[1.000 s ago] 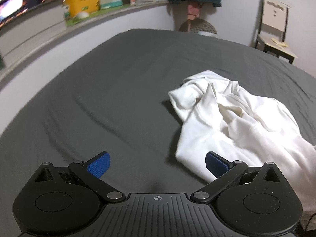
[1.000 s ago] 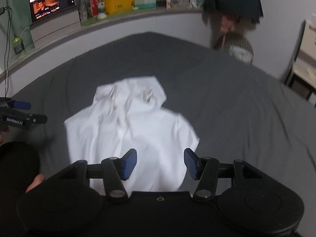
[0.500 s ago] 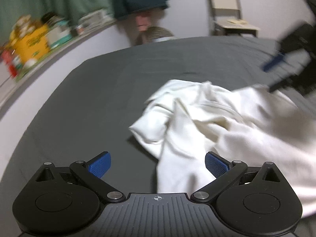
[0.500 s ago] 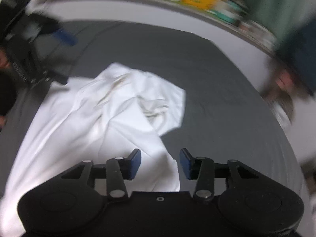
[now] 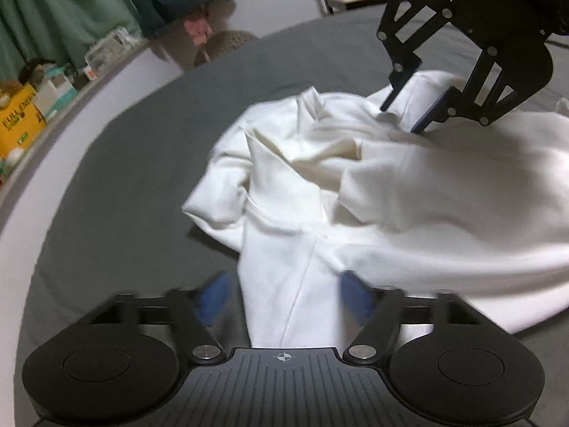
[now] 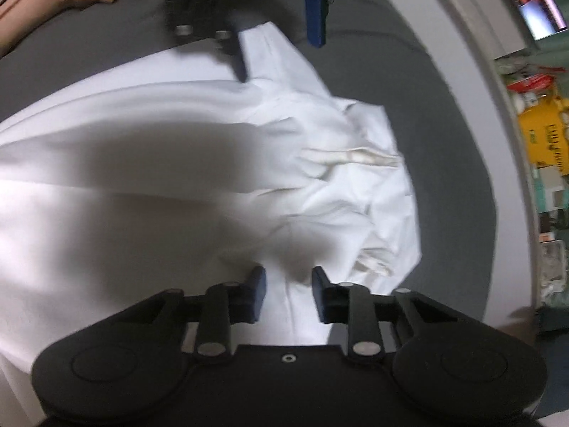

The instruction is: Fold clothes

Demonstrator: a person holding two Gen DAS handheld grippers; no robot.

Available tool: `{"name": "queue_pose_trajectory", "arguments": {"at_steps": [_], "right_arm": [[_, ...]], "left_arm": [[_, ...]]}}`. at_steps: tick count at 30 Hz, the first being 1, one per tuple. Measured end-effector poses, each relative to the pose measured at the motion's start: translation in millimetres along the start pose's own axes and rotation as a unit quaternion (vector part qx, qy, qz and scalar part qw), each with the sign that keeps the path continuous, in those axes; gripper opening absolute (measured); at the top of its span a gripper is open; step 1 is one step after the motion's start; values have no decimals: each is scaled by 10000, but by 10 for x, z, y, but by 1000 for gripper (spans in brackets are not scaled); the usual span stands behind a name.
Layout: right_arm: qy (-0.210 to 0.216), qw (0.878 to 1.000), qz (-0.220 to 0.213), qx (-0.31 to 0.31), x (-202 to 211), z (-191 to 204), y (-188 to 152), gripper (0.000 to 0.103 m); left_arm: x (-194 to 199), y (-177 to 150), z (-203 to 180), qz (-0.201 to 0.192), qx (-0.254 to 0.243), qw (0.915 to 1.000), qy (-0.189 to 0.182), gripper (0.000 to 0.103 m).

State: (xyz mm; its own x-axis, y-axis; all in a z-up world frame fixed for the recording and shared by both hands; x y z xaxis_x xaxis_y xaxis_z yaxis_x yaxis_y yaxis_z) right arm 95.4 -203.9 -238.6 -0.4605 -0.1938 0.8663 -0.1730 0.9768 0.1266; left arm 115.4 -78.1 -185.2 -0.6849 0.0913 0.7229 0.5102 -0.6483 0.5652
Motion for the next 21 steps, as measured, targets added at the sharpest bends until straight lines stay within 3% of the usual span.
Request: {"name": "queue_pose_trajectory", "arguments": {"at_steps": [1,4,8,14,16,21], "right_arm": [[2,10000,23,21,-20,18,4,19],[-181,9998,69,-12,-34,31,15,4],[-521,9983,-31,-261,67,-8,10,3],[-1376,9877,-192,-723,442,-122,-50,1],[-1708,9793,-237,-1055,608,-177,-113,0],[-2062,9585,-219,-1958,932,-192,-342,0]], "left_arm": [[-21,-10,-13,53,0,10000,-18,61],[-34,-37,-94,75,-76,9999,-26,39],[-1,-30,-107,49,-182,9997,147,22],[120,-100,133,46,296,9988,393,16],[182,-130,217,0,360,9979,534,6],[360,-169,390,-135,610,9968,497,5]]}}
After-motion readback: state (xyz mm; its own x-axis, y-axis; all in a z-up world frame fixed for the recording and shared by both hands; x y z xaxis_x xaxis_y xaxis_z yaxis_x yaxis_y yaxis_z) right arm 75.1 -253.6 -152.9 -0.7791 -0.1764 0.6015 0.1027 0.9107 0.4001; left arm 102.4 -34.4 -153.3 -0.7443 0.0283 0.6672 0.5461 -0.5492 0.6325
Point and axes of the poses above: each gripper's, at about its wrist camera, not at the fingertips, and x roughly against the way its jaws point, z to its left, y to its top, the point moved 8 cm from there along -x, roughly the way its jaws point, and after that the axes turned 4 degrees about y, right-handed, at the moved point
